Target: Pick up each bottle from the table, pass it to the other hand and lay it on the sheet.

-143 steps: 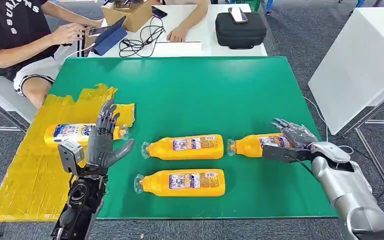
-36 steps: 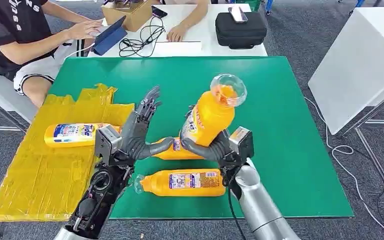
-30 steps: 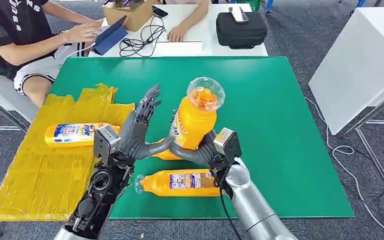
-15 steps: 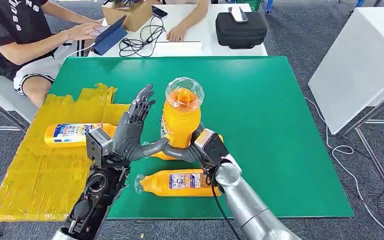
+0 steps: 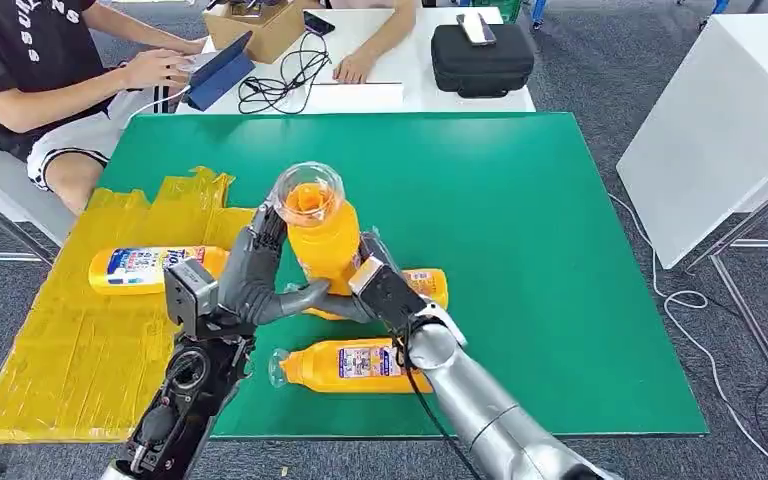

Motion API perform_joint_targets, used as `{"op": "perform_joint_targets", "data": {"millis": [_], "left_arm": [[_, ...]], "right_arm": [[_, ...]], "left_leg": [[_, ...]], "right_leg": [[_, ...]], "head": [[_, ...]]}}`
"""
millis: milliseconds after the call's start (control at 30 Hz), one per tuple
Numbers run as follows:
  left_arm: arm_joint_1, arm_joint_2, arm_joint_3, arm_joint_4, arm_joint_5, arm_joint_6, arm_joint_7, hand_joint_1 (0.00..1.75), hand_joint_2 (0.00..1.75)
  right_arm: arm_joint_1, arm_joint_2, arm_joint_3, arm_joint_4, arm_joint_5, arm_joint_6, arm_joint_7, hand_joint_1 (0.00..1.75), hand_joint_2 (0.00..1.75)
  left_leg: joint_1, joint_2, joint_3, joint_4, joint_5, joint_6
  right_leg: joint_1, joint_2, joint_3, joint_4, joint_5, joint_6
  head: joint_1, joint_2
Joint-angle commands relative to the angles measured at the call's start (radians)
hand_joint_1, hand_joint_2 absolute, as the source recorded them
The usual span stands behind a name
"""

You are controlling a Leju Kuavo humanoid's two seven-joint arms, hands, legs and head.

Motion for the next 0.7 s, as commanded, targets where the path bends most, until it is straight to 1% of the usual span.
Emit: {"op": "perform_joint_targets", "data": {"millis": [33,133,167,233,267,367,400,433,467,500,533,567,600,700], "left_arm": [[-0.021,0.027,-0.023,-0.009,0.007,0.006,0.018,0.0,1.75],[-0.023,0.024,-0.023,0.0,0.007,0.005,0.02,0.0,1.75],[-0.023,0.023,-0.024,0.002,0.007,0.005,0.02,0.0,1.75],[-0.022,0.023,-0.024,0.003,0.007,0.005,0.02,0.0,1.75],[-0.022,0.023,-0.024,0.003,0.007,0.005,0.02,0.0,1.75],[-0.022,0.023,-0.024,0.003,0.007,0.005,0.02,0.0,1.75],[-0.022,0.023,-0.024,0.003,0.007,0.005,0.02,0.0,1.75],[-0.022,0.023,-0.024,0.003,0.007,0.005,0.02,0.0,1.75],[-0.022,0.023,-0.024,0.003,0.007,0.005,0.02,0.0,1.75],[-0.023,0.022,-0.025,0.002,0.007,0.006,0.021,0.0,1.75],[-0.024,0.022,-0.025,0.0,0.006,0.007,0.021,0.0,1.75],[-0.022,0.022,-0.025,-0.004,0.006,0.01,0.025,0.0,1.75],[-0.014,0.023,-0.024,-0.012,0.006,0.013,0.028,0.0,1.75],[0.028,0.029,-0.02,-0.036,0.002,0.018,0.027,0.0,1.75]], "right_arm": [[-0.099,-0.062,-0.15,0.113,-0.072,-0.146,-0.005,1.75,1.75],[-0.088,-0.064,-0.179,0.101,-0.071,-0.155,-0.006,1.75,1.75],[-0.086,-0.064,-0.18,0.1,-0.071,-0.155,-0.006,1.75,1.75],[-0.084,-0.062,-0.18,0.1,-0.071,-0.158,-0.007,1.75,1.75],[-0.084,-0.062,-0.18,0.1,-0.071,-0.158,-0.007,1.75,1.75],[-0.084,-0.062,-0.18,0.1,-0.071,-0.158,-0.007,1.75,1.75],[-0.084,-0.062,-0.18,0.1,-0.071,-0.158,-0.007,1.75,1.75],[-0.084,-0.062,-0.18,0.1,-0.071,-0.158,-0.007,1.75,1.75],[-0.081,-0.058,-0.182,0.098,-0.066,-0.17,-0.01,1.75,1.75],[-0.082,-0.057,-0.187,0.097,-0.067,-0.174,-0.011,1.75,1.75],[-0.083,-0.057,-0.191,0.096,-0.069,-0.174,-0.011,1.75,1.75],[-0.084,-0.056,-0.202,0.091,-0.072,-0.181,-0.013,1.75,1.75],[-0.083,-0.056,-0.208,0.084,-0.074,-0.179,-0.013,1.75,1.75],[-0.063,-0.059,-0.206,0.067,-0.058,-0.192,-0.011,1.75,1.75]], "left_leg": [[0.001,-0.002,0.004,0.001,-0.002,-0.001],[0.0,-0.001,0.002,0.0,0.0,0.0],[0.001,-0.002,0.004,0.0,-0.002,-0.001],[-0.001,-0.001,0.002,0.0,-0.001,-0.001],[0.0,-0.001,0.004,0.0,-0.002,-0.001],[0.0,0.0,0.003,0.0,-0.001,-0.001],[0.001,0.0,0.005,0.001,-0.003,-0.002],[0.0,-0.001,0.004,0.0,-0.002,-0.001],[0.001,-0.001,0.005,0.001,-0.003,-0.002],[0.0,0.0,0.003,0.0,-0.001,-0.001],[0.002,0.001,0.007,0.002,-0.004,-0.002],[0.001,0.0,0.005,0.001,-0.003,-0.001],[0.0,0.0,0.003,0.001,-0.001,-0.001],[0.001,0.001,0.006,0.001,-0.003,-0.001]], "right_leg": [[0.001,-0.003,0.005,-0.001,-0.002,0.001],[0.0,-0.002,0.003,-0.001,-0.001,0.001],[0.001,-0.003,0.006,-0.002,-0.001,0.001],[-0.001,-0.002,0.003,-0.001,-0.001,0.001],[0.0,-0.002,0.006,-0.001,-0.002,0.001],[0.0,-0.002,0.004,-0.001,-0.001,0.001],[0.001,-0.002,0.006,-0.001,-0.002,0.001],[0.0,-0.002,0.005,-0.001,-0.002,0.001],[0.001,-0.003,0.007,-0.001,-0.002,0.001],[0.001,-0.001,0.003,-0.001,-0.001,0.001],[0.003,-0.002,0.009,-0.002,-0.003,0.001],[0.001,-0.002,0.006,-0.001,-0.002,0.001],[0.001,-0.002,0.003,-0.001,-0.001,0.001],[0.002,-0.002,0.007,-0.001,-0.002,0.002]], "head": [[0.0,0.0],[0.0,0.0],[0.0,0.0],[0.0,0.0],[0.0,0.0],[0.0,0.0],[0.0,0.0],[0.0,0.0],[0.0,0.0],[0.0,0.0],[0.0,0.0],[0.0,0.0],[0.0,0.0],[0.0,0.0]]}}
